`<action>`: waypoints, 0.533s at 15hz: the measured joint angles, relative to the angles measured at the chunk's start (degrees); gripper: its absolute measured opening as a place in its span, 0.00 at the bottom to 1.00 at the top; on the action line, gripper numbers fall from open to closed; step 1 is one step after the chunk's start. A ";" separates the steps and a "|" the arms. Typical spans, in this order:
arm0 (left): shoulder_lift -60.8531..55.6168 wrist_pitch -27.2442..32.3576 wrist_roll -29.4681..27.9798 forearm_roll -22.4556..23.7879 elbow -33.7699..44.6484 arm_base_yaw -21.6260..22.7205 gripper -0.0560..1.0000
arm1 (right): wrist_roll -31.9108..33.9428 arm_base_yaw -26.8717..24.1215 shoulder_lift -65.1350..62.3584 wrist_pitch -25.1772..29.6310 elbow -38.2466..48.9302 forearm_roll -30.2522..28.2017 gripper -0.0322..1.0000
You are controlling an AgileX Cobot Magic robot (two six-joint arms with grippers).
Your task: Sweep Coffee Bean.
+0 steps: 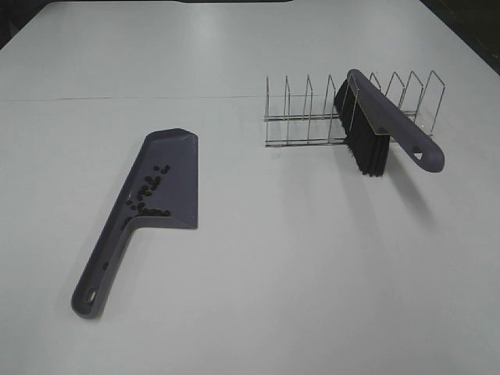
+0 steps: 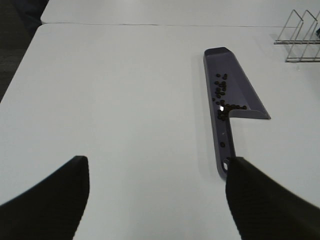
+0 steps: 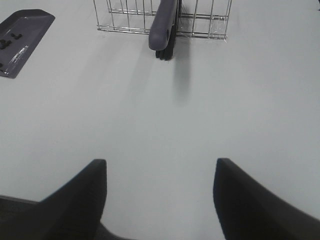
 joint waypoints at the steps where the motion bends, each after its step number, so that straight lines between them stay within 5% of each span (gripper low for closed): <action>1: 0.00 0.00 0.00 0.00 0.00 2.06 0.70 | 0.00 0.00 0.00 0.00 0.00 0.00 0.59; 8: 0.00 0.00 0.00 0.00 0.00 3.55 0.70 | 0.00 0.00 0.00 -0.17 0.34 0.00 0.59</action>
